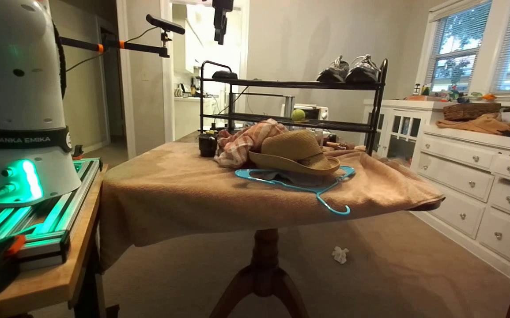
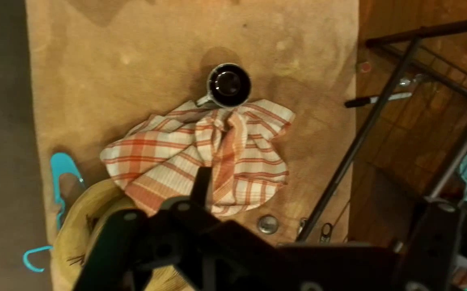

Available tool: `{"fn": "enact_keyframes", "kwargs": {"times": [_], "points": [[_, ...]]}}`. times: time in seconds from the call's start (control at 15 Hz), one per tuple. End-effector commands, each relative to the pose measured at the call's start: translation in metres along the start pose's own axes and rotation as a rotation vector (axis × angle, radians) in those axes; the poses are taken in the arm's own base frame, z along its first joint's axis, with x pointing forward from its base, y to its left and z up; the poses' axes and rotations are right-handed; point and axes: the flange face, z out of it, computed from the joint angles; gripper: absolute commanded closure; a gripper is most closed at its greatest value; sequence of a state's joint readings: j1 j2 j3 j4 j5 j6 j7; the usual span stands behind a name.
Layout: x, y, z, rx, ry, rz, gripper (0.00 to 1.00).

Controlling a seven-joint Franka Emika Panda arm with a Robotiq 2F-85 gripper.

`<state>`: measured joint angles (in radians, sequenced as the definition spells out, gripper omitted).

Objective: Put the green item onto the rack

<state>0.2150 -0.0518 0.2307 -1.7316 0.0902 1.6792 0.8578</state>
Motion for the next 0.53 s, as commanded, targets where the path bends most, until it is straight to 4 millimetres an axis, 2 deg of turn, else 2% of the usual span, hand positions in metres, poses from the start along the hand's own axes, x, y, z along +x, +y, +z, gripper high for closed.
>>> {"fn": "enact_keyframes", "kwargs": {"times": [0.0, 0.13, 0.2, 0.47], "points": [[-0.009, 0.03, -0.003, -0.152, 0.037, -0.124, 0.0], [-0.004, 0.034, 0.007, -0.153, 0.047, -0.249, 0.0], [-0.004, 0.022, -0.004, -0.132, 0.04, -0.157, 0.0], [-0.002, 0.028, 0.006, -0.15, 0.026, -0.226, 0.0]]}}
